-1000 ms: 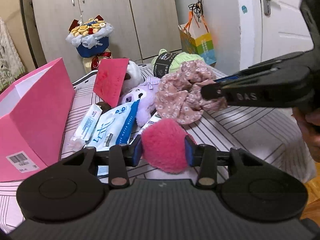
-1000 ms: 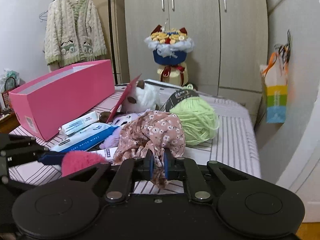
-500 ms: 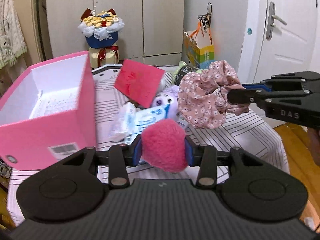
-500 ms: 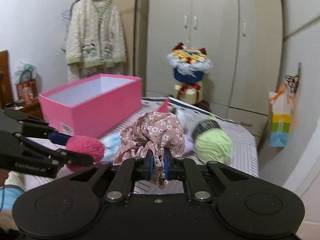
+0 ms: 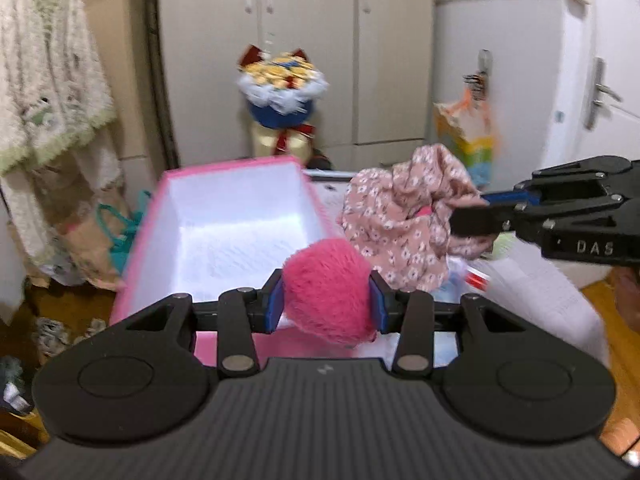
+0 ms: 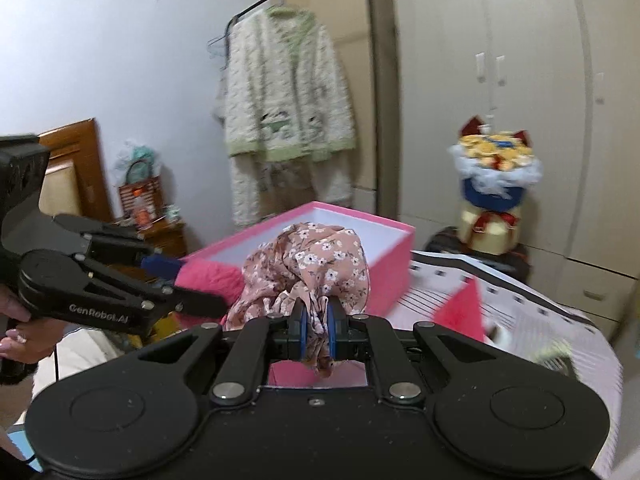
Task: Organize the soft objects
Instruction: 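Carry both items into the pink box and open both tools to release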
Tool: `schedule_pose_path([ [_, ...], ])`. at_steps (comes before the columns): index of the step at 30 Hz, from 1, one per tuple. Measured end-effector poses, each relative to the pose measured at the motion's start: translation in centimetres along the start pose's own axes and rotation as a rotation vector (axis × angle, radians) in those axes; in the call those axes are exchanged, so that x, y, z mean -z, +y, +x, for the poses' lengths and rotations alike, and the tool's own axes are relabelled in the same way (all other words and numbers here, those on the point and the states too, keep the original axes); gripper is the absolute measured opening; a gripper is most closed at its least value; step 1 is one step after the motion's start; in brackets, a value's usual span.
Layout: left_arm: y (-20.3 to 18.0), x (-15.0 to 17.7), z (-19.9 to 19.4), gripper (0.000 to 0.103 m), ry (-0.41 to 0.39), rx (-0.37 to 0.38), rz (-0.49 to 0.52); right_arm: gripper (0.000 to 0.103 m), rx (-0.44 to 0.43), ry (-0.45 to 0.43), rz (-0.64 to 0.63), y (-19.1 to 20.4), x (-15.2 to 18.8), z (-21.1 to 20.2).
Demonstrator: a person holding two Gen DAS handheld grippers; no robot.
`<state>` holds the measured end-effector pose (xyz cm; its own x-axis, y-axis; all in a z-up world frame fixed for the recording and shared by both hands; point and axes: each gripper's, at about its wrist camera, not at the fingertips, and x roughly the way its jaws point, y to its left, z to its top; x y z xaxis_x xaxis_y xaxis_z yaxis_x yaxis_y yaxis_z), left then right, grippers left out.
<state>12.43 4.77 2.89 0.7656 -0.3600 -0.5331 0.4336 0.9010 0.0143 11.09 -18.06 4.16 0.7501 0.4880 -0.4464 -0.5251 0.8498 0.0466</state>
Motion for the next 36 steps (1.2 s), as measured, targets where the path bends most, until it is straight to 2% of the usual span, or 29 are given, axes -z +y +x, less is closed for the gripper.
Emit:
schedule_pose_path([
  [3,2.3,-1.8,2.4,0.041,0.02,-0.038,-0.01,0.012,-0.012,0.036,-0.034,-0.1,-2.2,4.1],
  [8,6.6,-4.2,7.8,0.042,0.049,-0.036,-0.075,0.012,-0.02,0.111,-0.094,-1.0,-4.3,11.0],
  [13,9.5,-5.7,13.8,0.042,0.13,-0.031,-0.11,0.012,0.002,0.207,-0.123,-2.1,-6.0,17.0],
  [20,11.1,-6.1,18.9,0.042,0.226,-0.084,-0.149,0.013,0.013,0.345,-0.188,-3.0,-6.6,23.2],
  [25,11.2,-6.4,21.0,0.042,0.275,-0.112,-0.144,0.014,0.051,0.373,-0.247,-2.7,-6.3,25.7],
  [28,11.2,-6.5,21.6,0.043,0.274,-0.123,-0.15,0.021,0.072,0.39,-0.291,-2.5,-6.0,26.8],
  [30,11.3,-6.7,22.3,0.047,0.294,-0.12,-0.153,0.041,0.094,0.38,-0.309,-2.4,-5.9,27.1],
  [31,11.4,-6.7,22.4,0.051,0.299,-0.127,-0.156,0.045,0.103,0.374,-0.316,-2.4,-5.9,27.1],
  [33,11.5,-6.9,22.3,0.058,0.287,-0.129,-0.149,0.046,0.109,0.356,-0.314,-2.5,-6.0,26.6],
  [36,11.7,-7.2,20.9,0.061,0.265,-0.112,-0.133,0.051,0.066,0.311,-0.274,-2.6,-6.4,24.3],
])
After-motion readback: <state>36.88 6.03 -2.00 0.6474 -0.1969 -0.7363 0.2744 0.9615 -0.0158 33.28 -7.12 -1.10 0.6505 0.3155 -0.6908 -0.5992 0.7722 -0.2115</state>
